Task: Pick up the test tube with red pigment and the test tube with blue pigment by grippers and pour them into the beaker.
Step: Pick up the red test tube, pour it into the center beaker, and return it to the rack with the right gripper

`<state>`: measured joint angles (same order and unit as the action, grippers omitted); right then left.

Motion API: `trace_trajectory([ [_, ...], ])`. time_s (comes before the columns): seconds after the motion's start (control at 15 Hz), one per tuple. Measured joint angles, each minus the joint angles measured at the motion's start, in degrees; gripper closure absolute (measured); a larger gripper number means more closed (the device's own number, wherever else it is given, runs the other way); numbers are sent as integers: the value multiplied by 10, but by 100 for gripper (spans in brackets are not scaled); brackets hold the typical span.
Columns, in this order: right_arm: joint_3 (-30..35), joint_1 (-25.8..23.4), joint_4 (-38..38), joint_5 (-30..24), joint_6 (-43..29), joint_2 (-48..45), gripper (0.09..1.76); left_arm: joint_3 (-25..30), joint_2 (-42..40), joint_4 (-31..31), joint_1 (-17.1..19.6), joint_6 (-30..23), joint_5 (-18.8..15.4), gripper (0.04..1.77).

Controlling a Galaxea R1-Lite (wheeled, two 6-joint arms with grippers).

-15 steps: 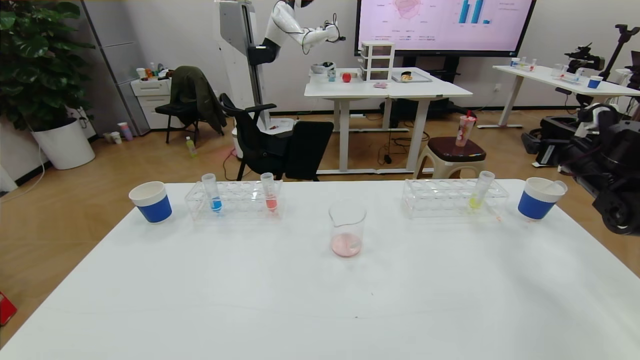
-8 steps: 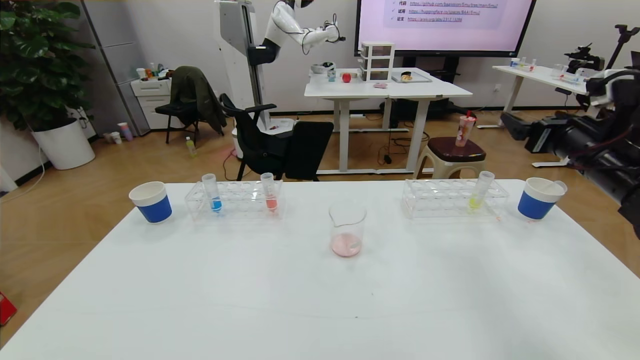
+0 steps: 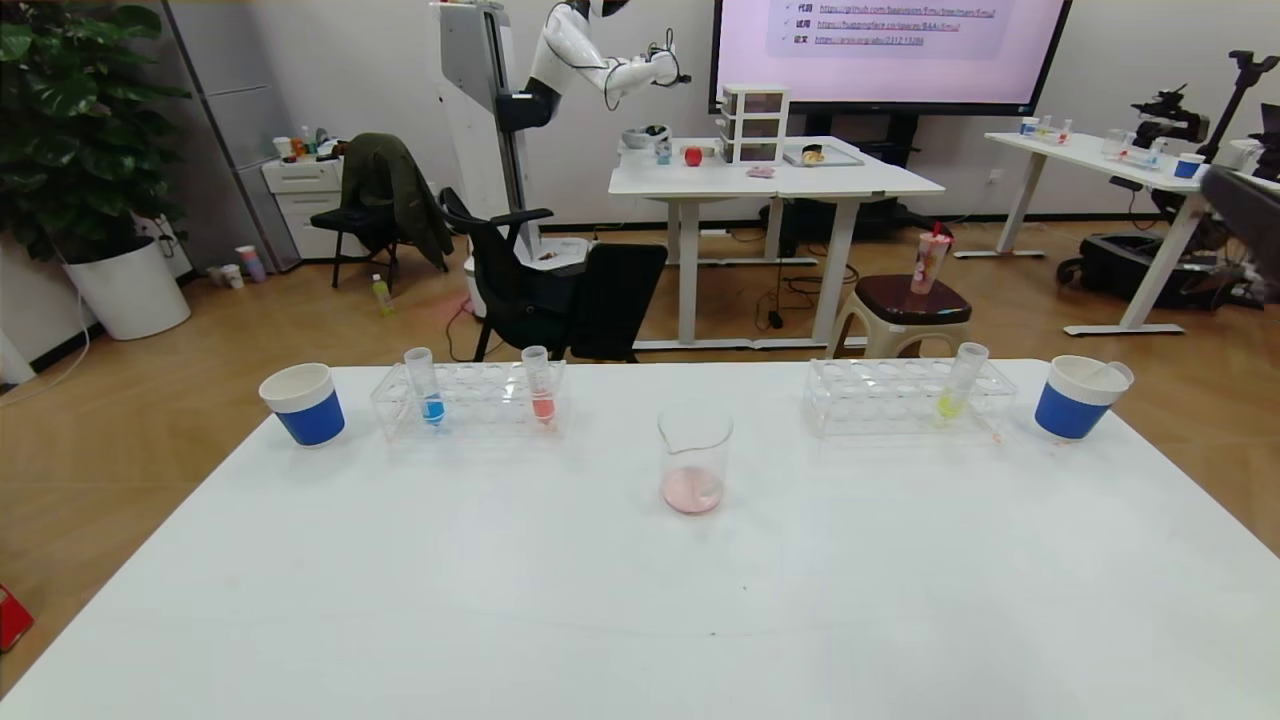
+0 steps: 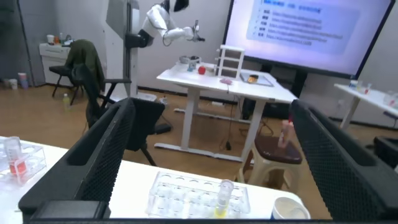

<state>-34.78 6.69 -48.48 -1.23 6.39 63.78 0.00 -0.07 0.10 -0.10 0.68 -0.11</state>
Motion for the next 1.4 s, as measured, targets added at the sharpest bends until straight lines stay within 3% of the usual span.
trace_trajectory([
  [0.2,64,2,66,9,42,-131,11,0,0,0,0,0,0,6],
  [0.73,61,-58,530,15,58,-436,11,0,0,0,0,0,0,6],
  [1.07,116,-70,557,17,45,-562,11,0,0,0,0,0,0,6],
  [1.4,287,-70,476,11,35,-629,11,0,0,0,0,0,0,6],
])
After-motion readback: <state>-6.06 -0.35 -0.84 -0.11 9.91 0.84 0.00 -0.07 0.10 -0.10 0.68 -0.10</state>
